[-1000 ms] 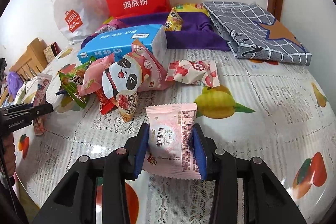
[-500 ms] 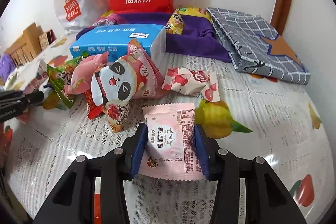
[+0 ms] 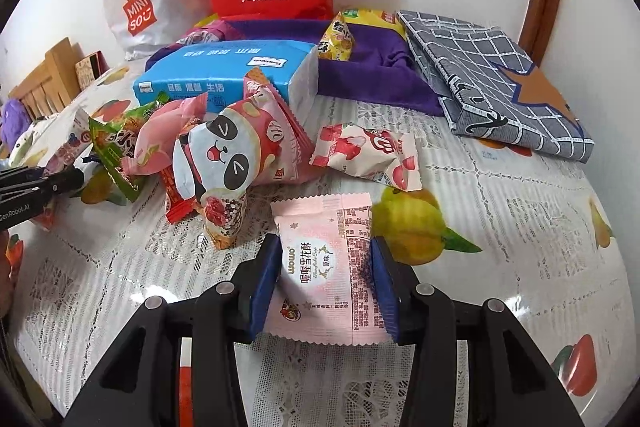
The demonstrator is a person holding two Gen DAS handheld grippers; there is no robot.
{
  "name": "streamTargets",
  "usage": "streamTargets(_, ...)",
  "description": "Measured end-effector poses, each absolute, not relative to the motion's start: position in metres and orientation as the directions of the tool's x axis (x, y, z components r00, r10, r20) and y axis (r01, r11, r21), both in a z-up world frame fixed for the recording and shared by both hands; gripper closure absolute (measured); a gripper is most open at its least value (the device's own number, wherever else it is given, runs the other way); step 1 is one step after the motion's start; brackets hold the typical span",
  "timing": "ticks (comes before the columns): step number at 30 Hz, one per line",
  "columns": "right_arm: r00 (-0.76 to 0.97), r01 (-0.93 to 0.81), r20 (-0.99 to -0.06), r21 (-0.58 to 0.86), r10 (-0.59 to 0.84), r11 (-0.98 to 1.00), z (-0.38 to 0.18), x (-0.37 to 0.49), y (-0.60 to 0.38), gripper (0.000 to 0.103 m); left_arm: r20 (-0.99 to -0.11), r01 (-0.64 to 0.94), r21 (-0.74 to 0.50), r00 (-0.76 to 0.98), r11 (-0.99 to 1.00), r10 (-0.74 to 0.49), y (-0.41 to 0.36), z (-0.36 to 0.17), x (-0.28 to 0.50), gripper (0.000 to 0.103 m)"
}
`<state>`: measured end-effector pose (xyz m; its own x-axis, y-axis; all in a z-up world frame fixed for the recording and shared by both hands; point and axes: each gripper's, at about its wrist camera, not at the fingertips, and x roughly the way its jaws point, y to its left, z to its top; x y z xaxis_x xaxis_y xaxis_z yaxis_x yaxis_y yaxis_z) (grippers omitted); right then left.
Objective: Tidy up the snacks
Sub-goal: 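Lift both held snacks and carry them toward the purple towel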
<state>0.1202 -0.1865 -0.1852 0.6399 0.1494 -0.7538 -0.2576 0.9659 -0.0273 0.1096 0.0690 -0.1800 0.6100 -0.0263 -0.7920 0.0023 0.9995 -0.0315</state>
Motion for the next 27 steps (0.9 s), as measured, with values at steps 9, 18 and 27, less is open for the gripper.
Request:
streamTargets(9, 0.635, -0.256, -0.754, -0.002, 0.167, 0.967, -0.1857, 0.1204, -0.1898, 0.057, -0.792, 0.002, -0.034, 0.61, 0.999, -0.028, 0.0693, -0.1802, 0.1094, 0.077)
streamTargets(18, 0.633, -0.258, -0.754, 0.006, 0.174, 0.966, -0.1854, 0.1205, -0.1909, 0.057, -0.793, 0.003, -0.028, 0.609, 1.0, -0.024, 0.0688, -0.1801, 0.1094, 0.078)
streamTargets(27, 0.639, -0.258, -0.747, 0.013, 0.181, 0.966, -0.1849, 0.1192, -0.1906, 0.057, -0.791, 0.002, -0.043, 0.61, 0.999, -0.035, 0.0712, -0.178, 0.1077, 0.081)
